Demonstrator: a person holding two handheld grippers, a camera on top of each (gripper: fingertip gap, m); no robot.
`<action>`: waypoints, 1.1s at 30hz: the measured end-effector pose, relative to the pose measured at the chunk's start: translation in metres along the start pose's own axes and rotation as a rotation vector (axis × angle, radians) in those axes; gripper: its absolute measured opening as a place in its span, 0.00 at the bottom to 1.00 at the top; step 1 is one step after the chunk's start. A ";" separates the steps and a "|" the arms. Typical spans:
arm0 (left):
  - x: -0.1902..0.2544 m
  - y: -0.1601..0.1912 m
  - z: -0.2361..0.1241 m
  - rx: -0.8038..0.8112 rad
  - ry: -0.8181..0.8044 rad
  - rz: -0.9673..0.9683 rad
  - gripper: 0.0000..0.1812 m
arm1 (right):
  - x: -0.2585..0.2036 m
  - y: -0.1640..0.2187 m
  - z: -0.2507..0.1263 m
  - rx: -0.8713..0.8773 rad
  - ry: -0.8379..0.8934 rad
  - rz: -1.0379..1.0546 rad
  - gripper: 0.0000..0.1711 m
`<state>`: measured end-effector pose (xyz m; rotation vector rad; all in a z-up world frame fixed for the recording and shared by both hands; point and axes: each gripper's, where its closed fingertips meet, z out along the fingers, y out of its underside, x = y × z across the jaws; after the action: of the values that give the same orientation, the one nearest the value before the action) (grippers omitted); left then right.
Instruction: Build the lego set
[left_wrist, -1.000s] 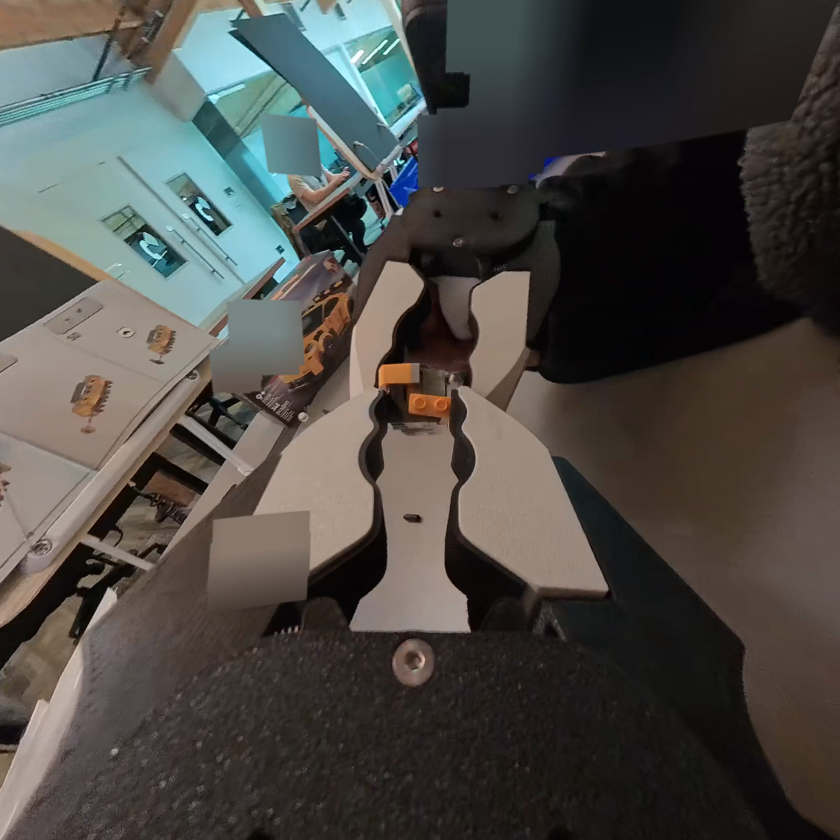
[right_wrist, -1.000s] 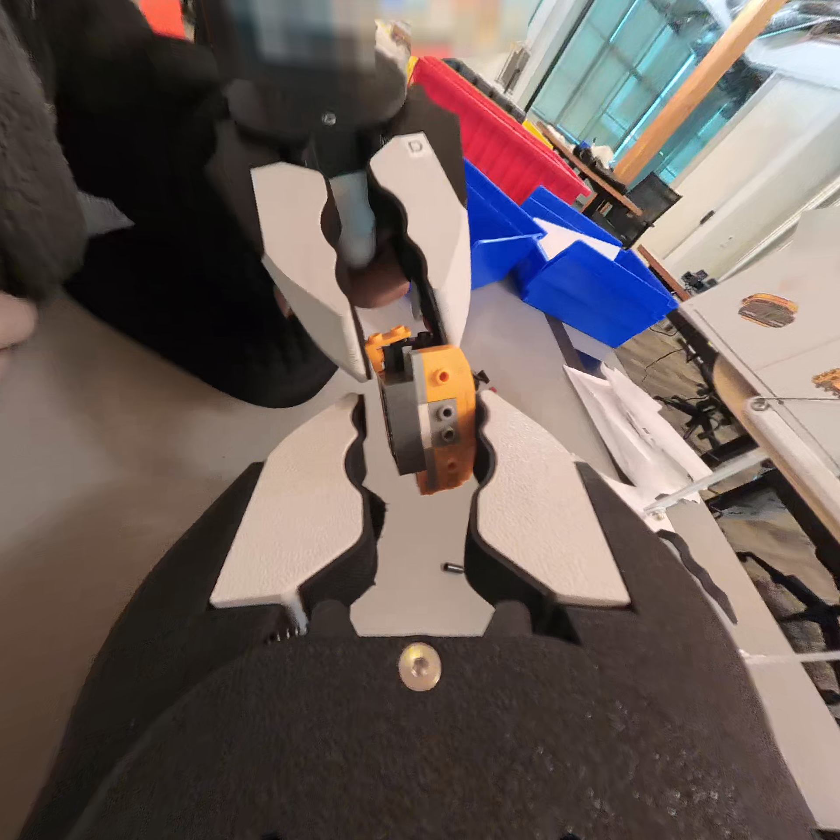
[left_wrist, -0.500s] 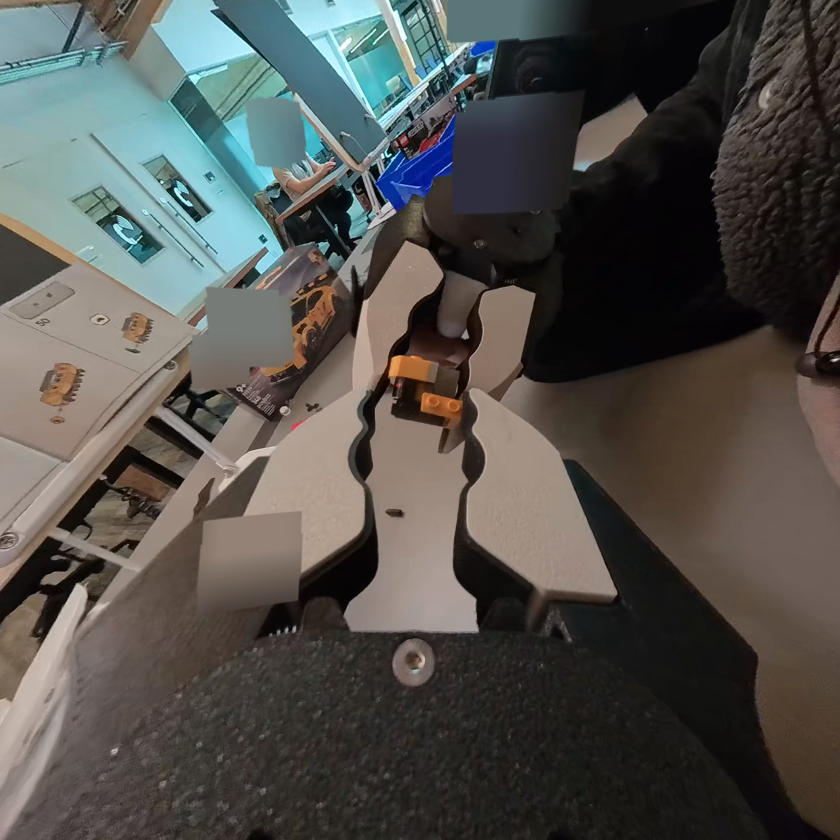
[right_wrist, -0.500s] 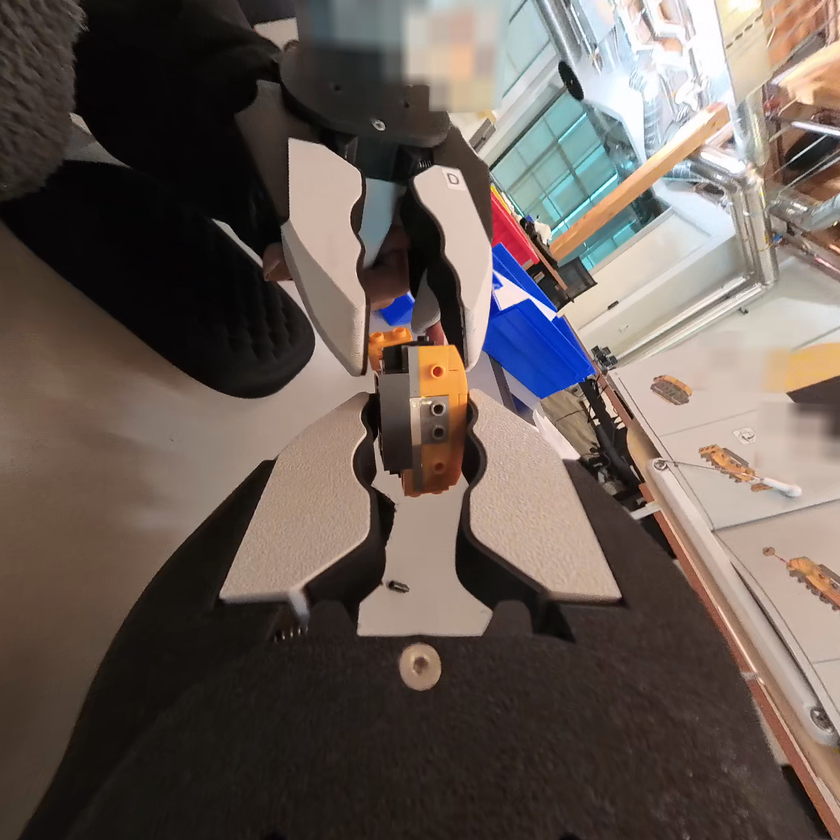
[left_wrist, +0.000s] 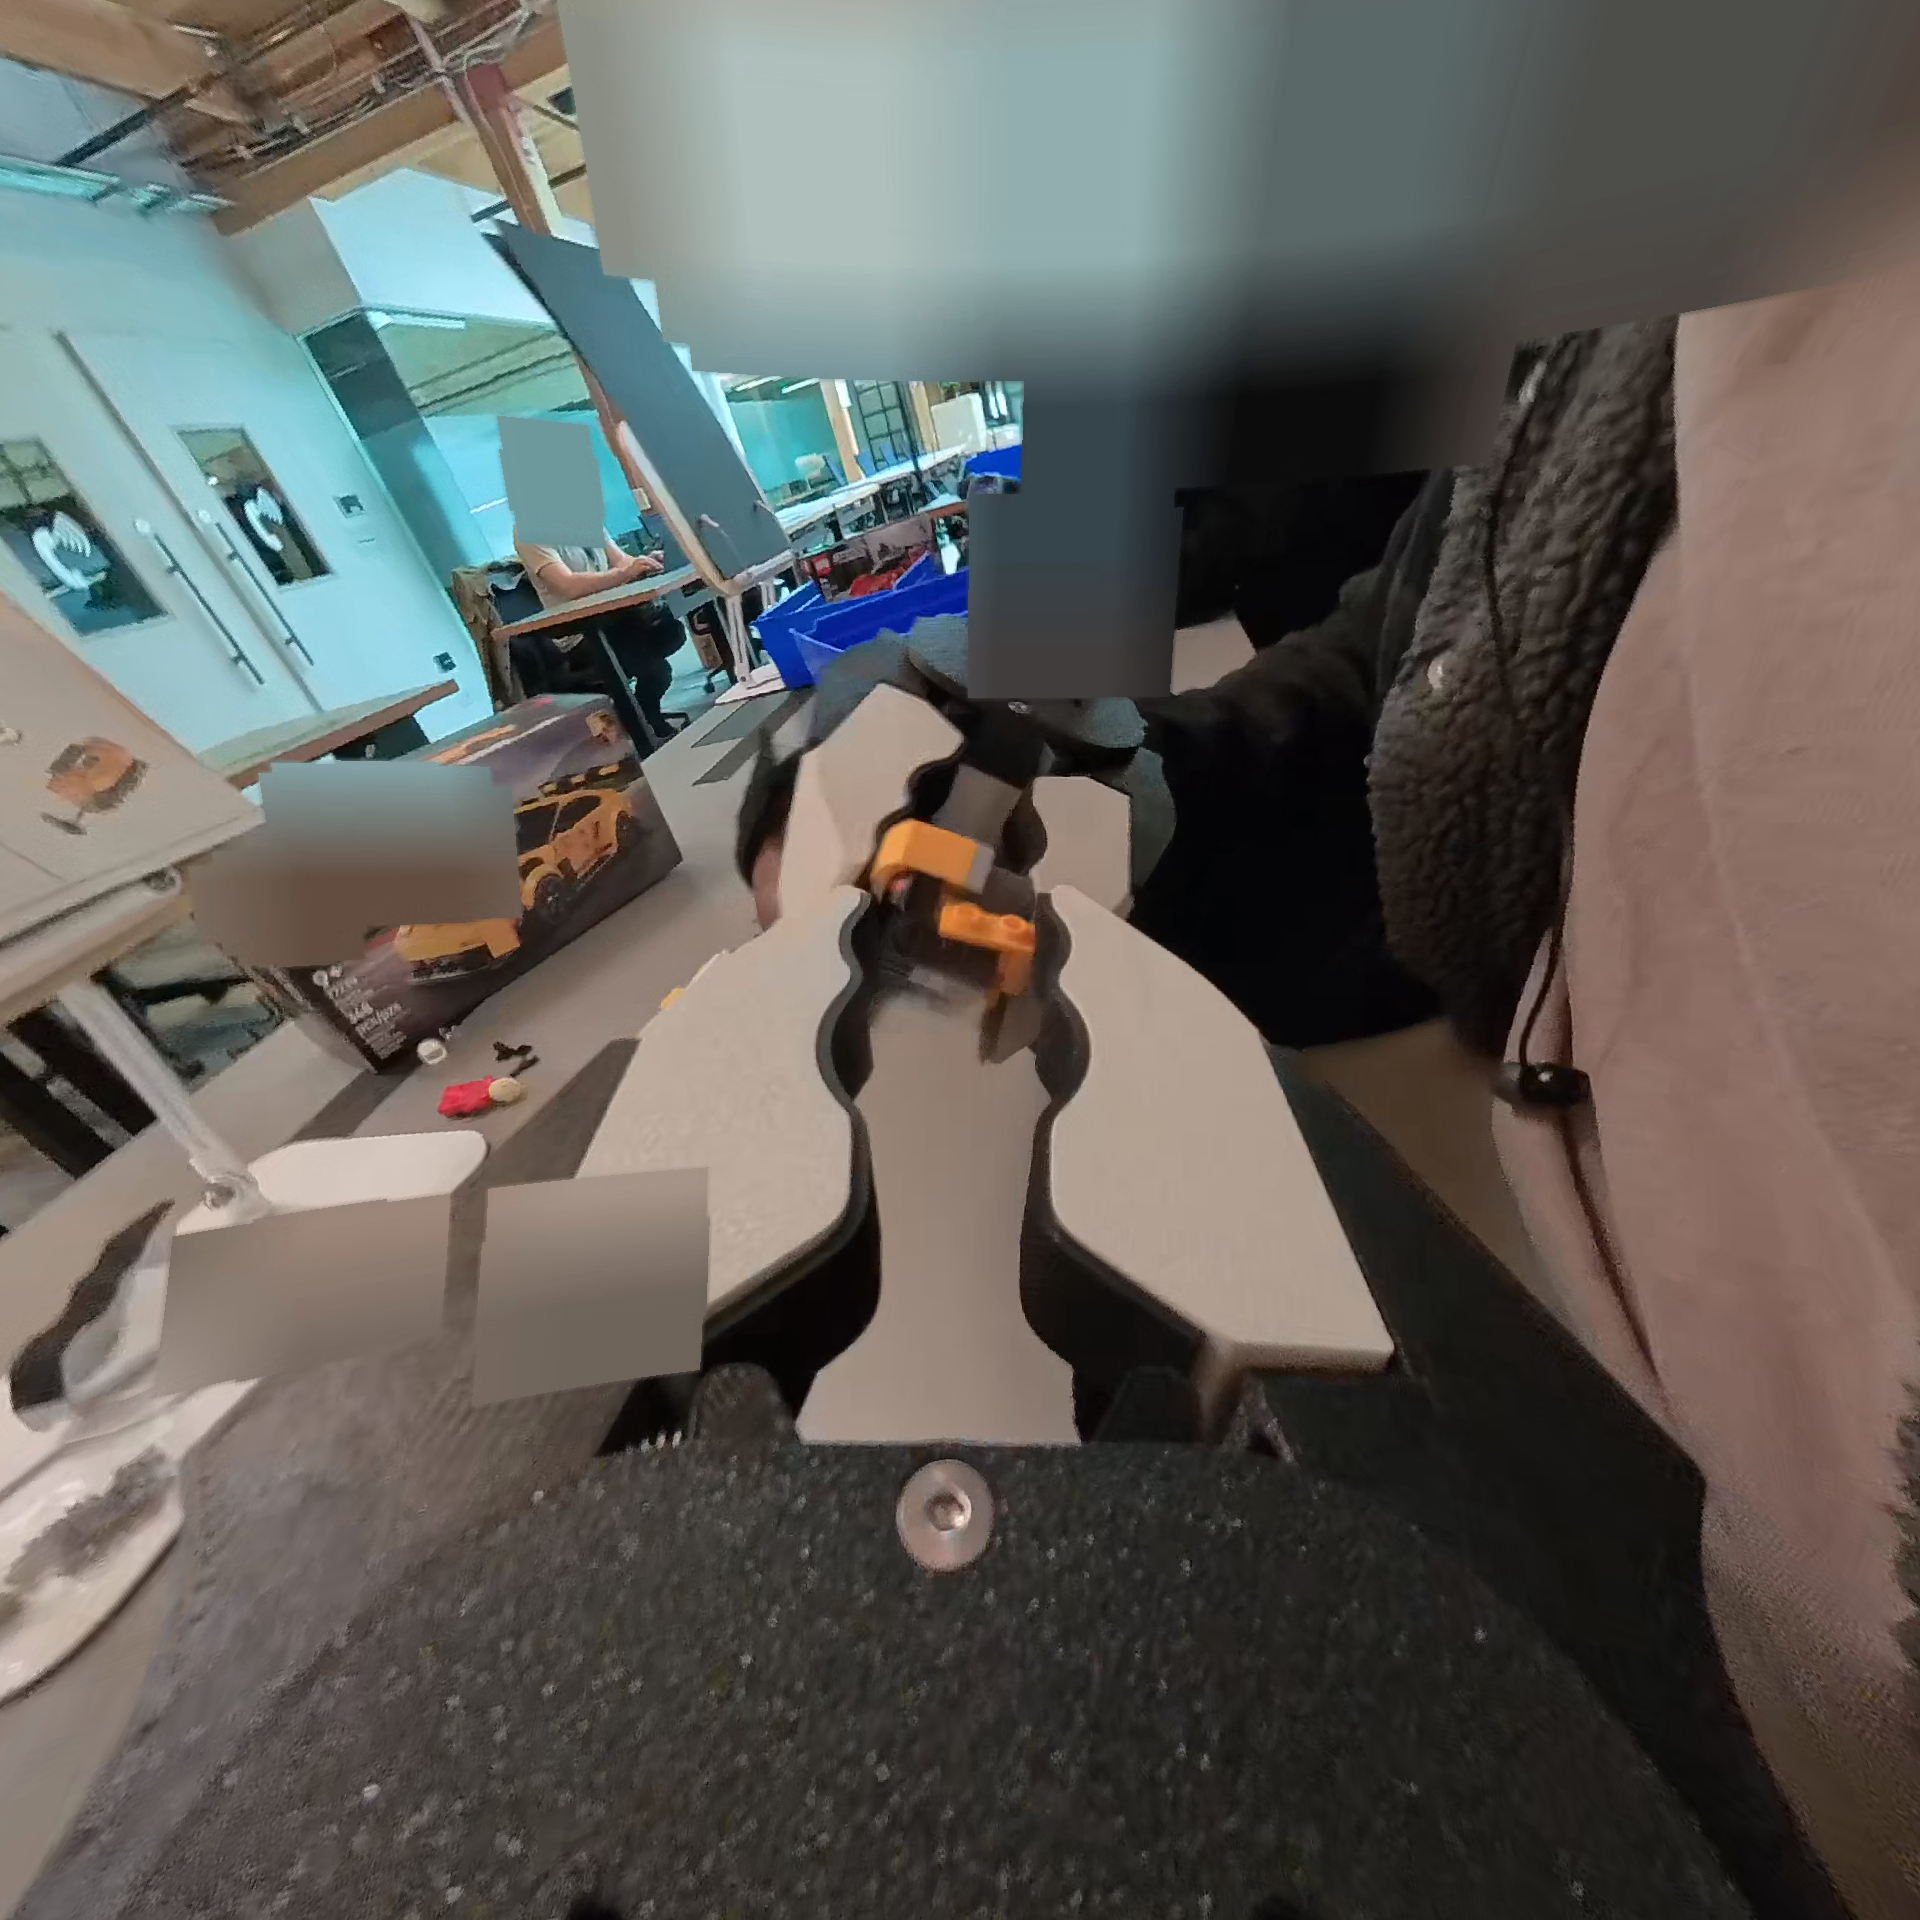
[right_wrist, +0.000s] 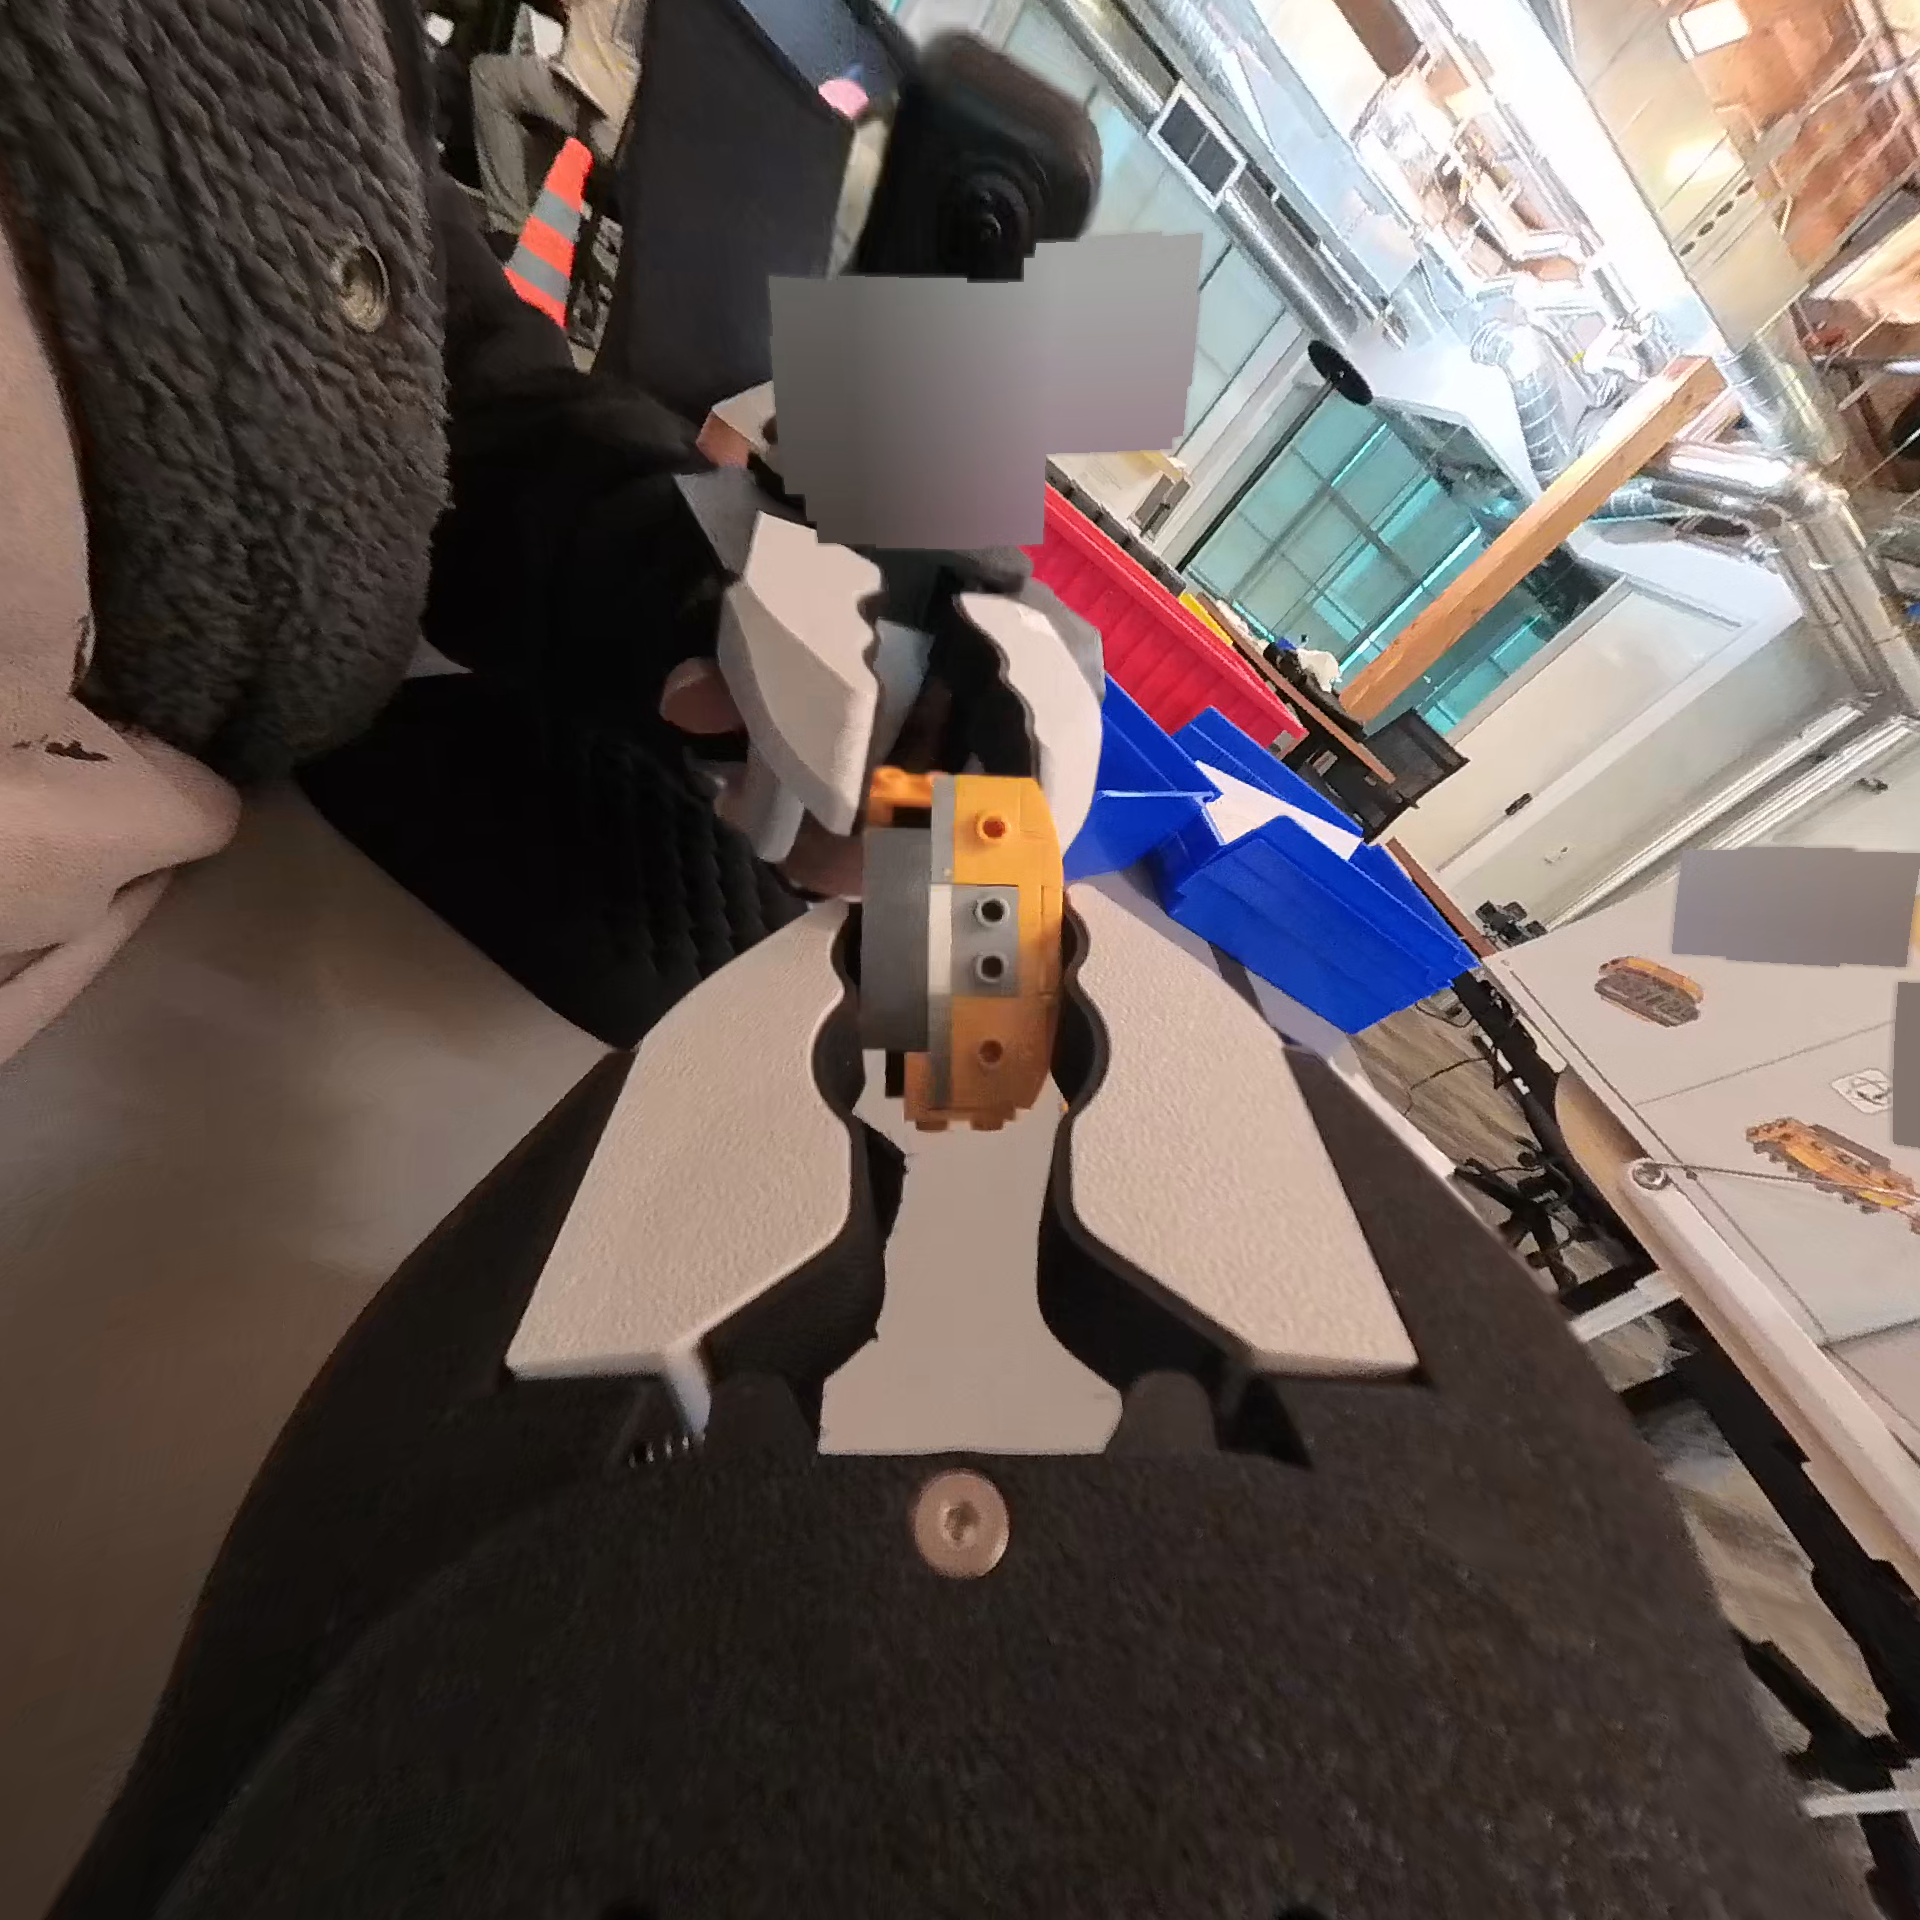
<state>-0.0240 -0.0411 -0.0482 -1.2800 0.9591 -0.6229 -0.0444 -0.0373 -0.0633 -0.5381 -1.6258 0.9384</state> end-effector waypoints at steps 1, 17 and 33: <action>0.000 0.000 -0.001 0.011 0.007 -0.024 0.15 | 0.000 -0.001 0.000 0.001 -0.001 -0.006 0.19; -0.019 0.013 0.001 -0.104 -0.132 0.000 0.15 | 0.014 0.024 0.004 -0.097 0.016 0.165 0.21; -0.015 -0.005 0.014 -0.060 -0.134 0.001 0.15 | 0.007 0.017 0.008 0.037 -0.068 0.372 0.20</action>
<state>-0.0187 -0.0224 -0.0394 -1.3567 0.8727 -0.5037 -0.0558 -0.0246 -0.0730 -0.8080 -1.5945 1.2687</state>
